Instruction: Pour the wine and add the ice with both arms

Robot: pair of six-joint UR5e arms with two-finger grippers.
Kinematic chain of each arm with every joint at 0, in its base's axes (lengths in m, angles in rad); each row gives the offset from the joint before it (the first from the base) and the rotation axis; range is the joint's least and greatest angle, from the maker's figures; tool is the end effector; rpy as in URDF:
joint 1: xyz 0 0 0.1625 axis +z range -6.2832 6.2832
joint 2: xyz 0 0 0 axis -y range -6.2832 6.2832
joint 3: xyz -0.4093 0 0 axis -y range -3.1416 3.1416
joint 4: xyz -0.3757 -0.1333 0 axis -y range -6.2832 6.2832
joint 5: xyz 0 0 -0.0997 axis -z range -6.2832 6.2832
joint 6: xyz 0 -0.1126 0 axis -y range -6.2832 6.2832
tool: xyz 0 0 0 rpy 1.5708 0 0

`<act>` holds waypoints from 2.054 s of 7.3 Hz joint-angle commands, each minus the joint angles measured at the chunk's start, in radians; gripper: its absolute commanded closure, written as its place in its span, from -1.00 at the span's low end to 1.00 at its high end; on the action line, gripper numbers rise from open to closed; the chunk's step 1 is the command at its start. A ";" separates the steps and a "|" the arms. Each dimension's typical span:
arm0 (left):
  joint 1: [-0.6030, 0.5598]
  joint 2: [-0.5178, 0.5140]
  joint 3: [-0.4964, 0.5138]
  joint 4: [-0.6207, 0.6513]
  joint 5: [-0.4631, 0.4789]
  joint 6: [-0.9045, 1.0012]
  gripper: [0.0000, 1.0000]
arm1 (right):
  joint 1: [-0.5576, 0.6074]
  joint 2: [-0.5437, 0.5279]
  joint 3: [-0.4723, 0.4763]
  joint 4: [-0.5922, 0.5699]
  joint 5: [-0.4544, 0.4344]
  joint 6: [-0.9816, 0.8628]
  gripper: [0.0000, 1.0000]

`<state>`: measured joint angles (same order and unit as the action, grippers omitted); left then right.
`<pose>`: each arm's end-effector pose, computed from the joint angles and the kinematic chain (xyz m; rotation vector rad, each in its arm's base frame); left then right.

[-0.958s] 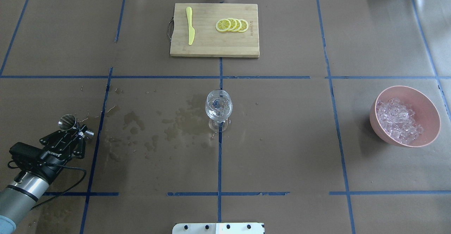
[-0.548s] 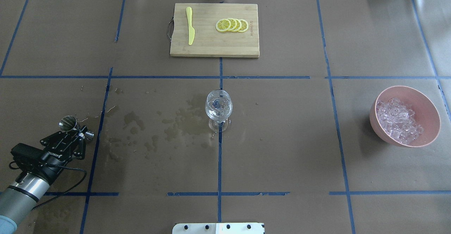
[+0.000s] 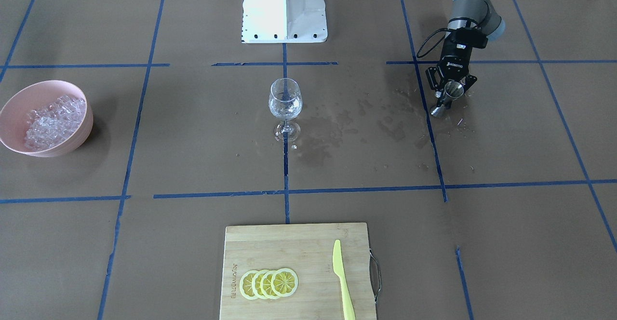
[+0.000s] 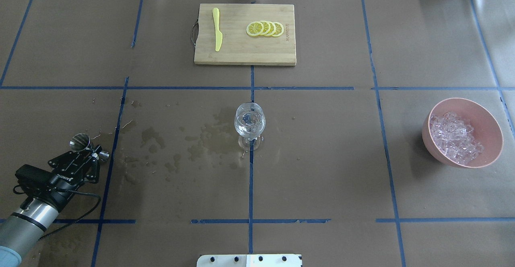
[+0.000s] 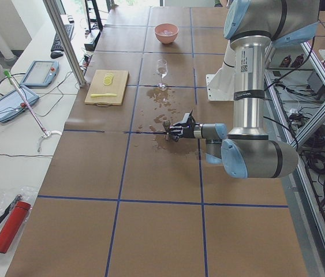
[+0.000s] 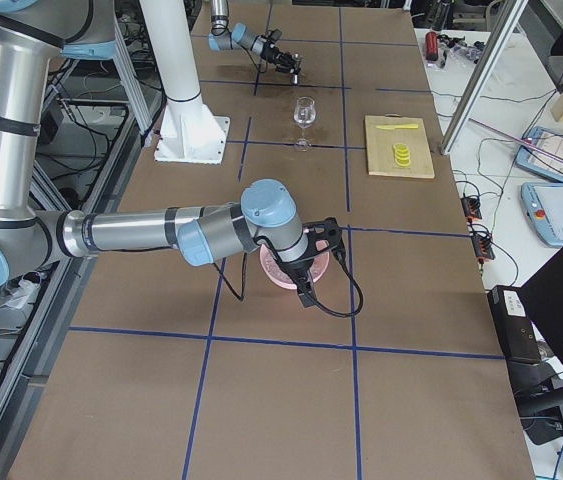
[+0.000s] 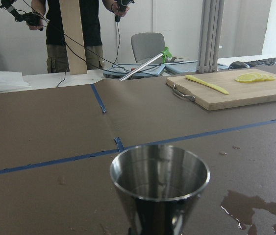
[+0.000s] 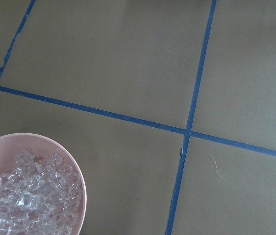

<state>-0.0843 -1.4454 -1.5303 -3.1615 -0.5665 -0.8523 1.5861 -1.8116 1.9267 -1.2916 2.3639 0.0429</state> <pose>0.3730 -0.2606 0.5408 1.2320 0.8485 -0.2029 0.0592 -0.3971 0.5515 0.3622 -0.7872 -0.1018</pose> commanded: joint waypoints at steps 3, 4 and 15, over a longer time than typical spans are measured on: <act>0.015 -0.001 0.002 -0.015 0.001 -0.002 0.64 | 0.000 0.000 0.000 0.000 0.000 0.000 -1.00; 0.018 -0.001 0.002 -0.015 0.001 -0.002 0.56 | 0.000 0.000 0.000 0.000 0.000 0.000 -1.00; 0.018 -0.006 -0.005 -0.071 0.086 0.001 -1.00 | 0.000 0.000 0.000 0.000 0.000 0.000 -1.00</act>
<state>-0.0660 -1.4505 -1.5319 -3.2187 -0.5121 -0.8517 1.5861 -1.8116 1.9267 -1.2916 2.3639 0.0430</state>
